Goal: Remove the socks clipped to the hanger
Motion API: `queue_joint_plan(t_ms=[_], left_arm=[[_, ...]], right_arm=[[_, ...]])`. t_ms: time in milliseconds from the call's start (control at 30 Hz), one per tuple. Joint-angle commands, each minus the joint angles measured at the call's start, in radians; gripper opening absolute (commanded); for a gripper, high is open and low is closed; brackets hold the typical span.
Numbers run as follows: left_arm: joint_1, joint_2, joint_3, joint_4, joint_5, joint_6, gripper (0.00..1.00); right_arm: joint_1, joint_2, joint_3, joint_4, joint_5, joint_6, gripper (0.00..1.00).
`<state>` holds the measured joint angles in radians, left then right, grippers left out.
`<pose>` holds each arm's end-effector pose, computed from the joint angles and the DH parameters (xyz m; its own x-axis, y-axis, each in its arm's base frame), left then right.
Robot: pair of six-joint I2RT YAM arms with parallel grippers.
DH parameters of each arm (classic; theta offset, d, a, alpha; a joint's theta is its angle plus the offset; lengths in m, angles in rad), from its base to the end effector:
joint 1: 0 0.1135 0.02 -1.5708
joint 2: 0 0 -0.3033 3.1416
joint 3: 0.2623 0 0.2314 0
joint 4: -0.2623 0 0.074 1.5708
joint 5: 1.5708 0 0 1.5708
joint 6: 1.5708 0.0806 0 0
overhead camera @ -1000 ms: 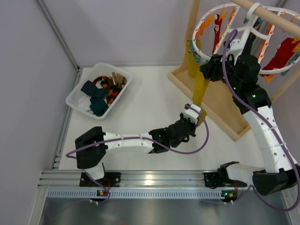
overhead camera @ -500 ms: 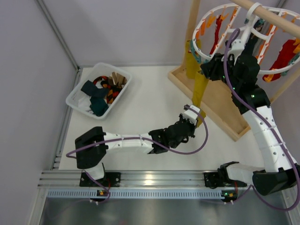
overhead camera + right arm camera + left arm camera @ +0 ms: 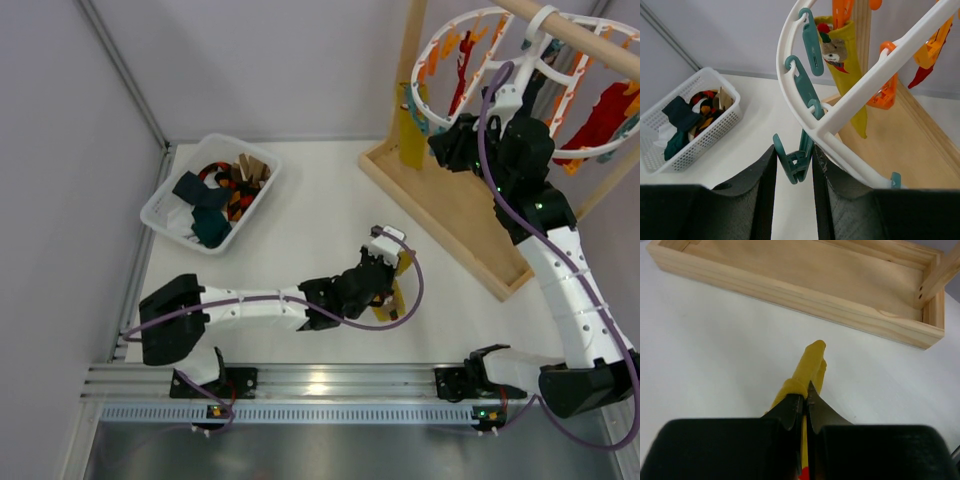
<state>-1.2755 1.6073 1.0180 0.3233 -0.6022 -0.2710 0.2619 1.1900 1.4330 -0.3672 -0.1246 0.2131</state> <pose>0.1559 -0.3557 0.3054 -0.2422 0.0381 -0.9695 0.5859 0.8022 -0.1148 0.2510 0.0777 0.4880 -0.1965 0.1646 -0.9666 -0.3422 0.9123 0.2249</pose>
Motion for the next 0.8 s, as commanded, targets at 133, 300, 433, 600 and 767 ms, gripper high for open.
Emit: queue_joint_plan(t_ms=[133, 300, 433, 600, 767], left_arm=[[0.238, -0.254, -0.004, -0.303, -0.051, -0.172, 0.00], [0.538, -0.351, 0.017, -0.469, -0.013, -0.238, 0.00], [0.735, -0.394, 0.053, -0.513, 0.076, -0.228, 0.00], [0.915, -0.347, 0.157, -0.555, 0.140, -0.200, 0.00], [1.050, -0.239, 0.238, -0.573, 0.219, -0.214, 0.00]], right_arm=[[-0.020, -0.078, -0.039, 0.033, 0.033, -0.004, 0.02], [-0.026, -0.115, -0.080, 0.031, 0.017, -0.001, 0.00], [-0.030, -0.141, -0.106, 0.037, 0.011, -0.006, 0.04], [-0.035, -0.148, -0.109, 0.028, 0.008, -0.020, 0.37], [-0.038, -0.161, -0.111, 0.014, -0.006, -0.026, 0.52]])
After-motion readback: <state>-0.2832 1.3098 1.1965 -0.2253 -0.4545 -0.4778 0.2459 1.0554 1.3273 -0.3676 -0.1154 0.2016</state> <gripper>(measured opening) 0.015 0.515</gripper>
